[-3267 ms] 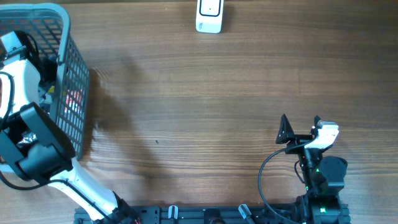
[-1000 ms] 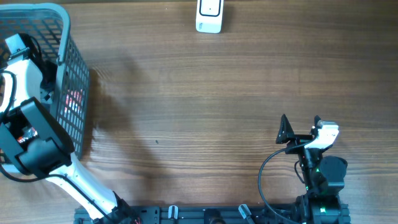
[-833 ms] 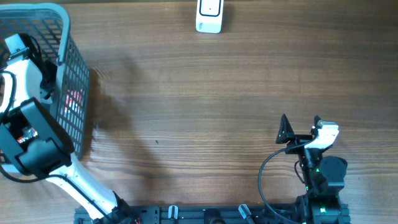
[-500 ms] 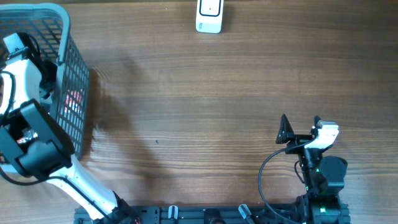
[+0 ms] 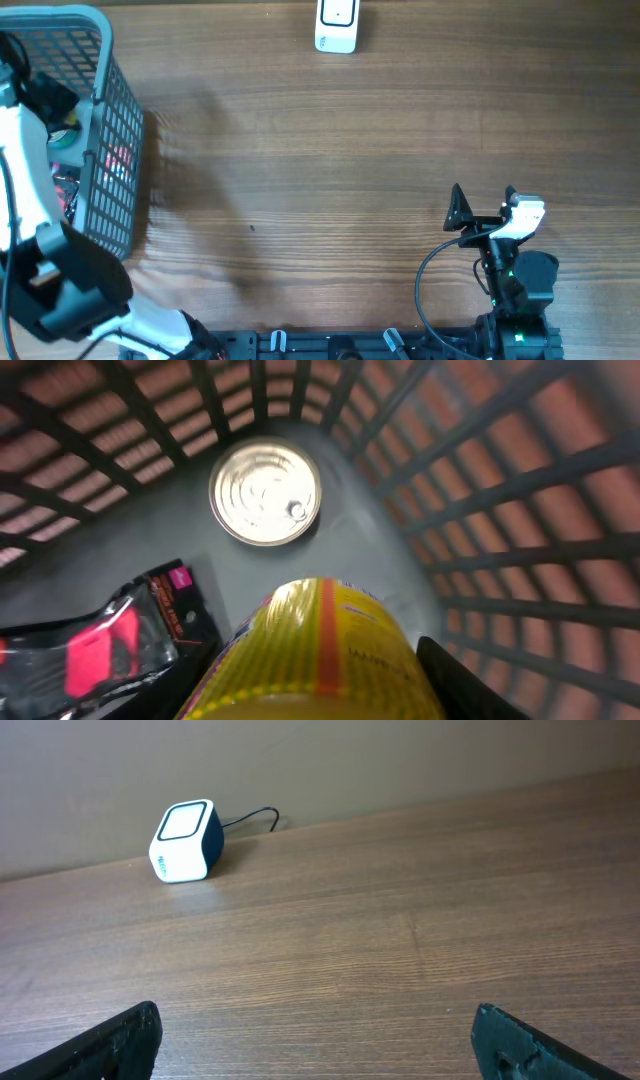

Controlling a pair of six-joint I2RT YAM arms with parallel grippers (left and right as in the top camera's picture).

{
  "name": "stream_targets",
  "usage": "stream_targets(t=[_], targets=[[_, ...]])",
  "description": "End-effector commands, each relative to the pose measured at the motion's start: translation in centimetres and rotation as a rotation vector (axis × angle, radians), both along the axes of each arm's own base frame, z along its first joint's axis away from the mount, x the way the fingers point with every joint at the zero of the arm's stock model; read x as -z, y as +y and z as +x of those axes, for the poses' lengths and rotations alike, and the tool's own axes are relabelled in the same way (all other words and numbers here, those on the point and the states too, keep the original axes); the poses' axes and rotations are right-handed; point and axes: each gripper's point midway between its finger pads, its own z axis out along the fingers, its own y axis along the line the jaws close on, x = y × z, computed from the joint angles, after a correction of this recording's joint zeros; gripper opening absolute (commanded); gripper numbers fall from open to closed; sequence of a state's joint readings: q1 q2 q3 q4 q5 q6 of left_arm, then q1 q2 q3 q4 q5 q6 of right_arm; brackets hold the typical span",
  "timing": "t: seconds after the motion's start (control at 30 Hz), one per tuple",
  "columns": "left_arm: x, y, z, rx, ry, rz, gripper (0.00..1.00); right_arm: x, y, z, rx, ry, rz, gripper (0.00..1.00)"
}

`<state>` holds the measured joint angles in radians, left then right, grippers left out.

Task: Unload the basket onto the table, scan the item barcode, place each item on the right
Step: 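Lower the left gripper and grasp the yellow can in the basket, then lift the yellow can out and place it upright on the table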

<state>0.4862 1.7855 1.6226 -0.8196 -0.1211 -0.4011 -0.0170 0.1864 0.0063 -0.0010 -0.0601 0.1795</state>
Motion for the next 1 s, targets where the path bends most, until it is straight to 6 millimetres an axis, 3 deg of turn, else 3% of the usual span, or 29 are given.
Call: stream_targets(t=[0.0,0.2,0.4,0.97], targets=[[-5.4,-0.6,-1.2,0.0,-0.105,0.052,0.56,0.1,0.2,0.0,-0.01,0.006,0.013,1.0],[-10.9,-2.6,-2.5,0.016,-0.248,0.064,0.52,0.1,0.2,0.0,-0.01,0.005,0.013,1.0],[-13.8,-4.8,-3.0,0.06,-0.314,0.082,0.5,0.1,0.2,0.0,-0.01,0.005,0.013,1.0],[-14.8,-15.7,0.0,0.333,-0.347,0.047,0.51,0.1,0.2,0.0,-0.01,0.005,0.013,1.0]])
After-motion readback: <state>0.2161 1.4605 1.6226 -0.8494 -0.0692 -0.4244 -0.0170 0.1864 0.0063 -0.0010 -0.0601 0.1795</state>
